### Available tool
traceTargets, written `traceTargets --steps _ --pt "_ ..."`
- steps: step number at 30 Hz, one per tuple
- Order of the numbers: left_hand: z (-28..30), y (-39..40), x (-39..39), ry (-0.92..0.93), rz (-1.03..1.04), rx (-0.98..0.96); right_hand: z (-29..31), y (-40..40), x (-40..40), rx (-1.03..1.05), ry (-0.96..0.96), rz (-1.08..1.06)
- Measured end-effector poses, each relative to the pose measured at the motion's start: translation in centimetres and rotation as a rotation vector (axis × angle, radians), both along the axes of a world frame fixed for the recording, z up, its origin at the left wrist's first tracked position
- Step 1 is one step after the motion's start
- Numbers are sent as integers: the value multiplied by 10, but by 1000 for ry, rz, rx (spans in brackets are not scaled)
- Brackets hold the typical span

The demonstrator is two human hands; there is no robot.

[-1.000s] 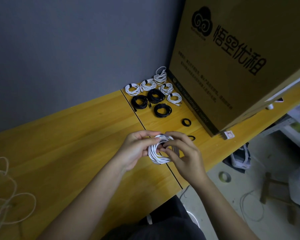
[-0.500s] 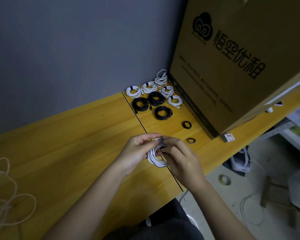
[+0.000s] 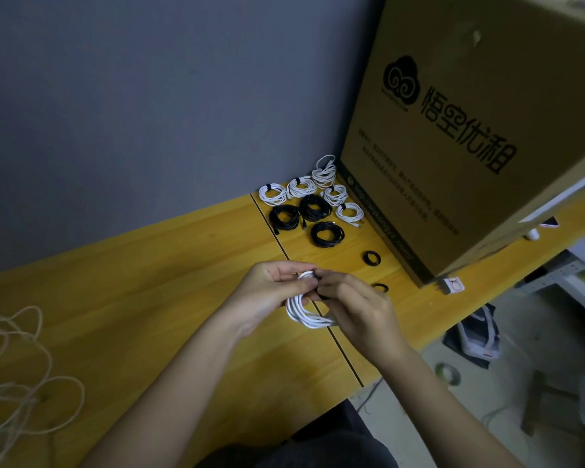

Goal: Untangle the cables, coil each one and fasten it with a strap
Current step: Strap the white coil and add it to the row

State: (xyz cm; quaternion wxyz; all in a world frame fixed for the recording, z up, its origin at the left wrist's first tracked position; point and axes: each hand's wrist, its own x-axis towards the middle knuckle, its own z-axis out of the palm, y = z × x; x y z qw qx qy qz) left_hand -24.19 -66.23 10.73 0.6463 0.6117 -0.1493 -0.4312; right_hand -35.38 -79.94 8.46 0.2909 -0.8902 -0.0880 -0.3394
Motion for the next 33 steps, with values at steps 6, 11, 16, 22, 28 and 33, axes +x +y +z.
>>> traceTargets --steps 6,11,16,22,28,33 --pt "9 10 -1 -21 -20 -5 5 4 -4 43 -27 18" --pt "12 17 -4 -82 -3 -14 12 9 -4 77 -32 94" --pt "13 19 -9 -243 26 -1 15 13 -1 27 -36 16" --pt "5 24 -9 -446 107 78 20 14 15 42 47 6" --pt "1 27 -8 -559 189 164 26 20 39 376 304 -80" --pt "-6 30 -7 -570 209 142 29 25 51 486 383 -132"
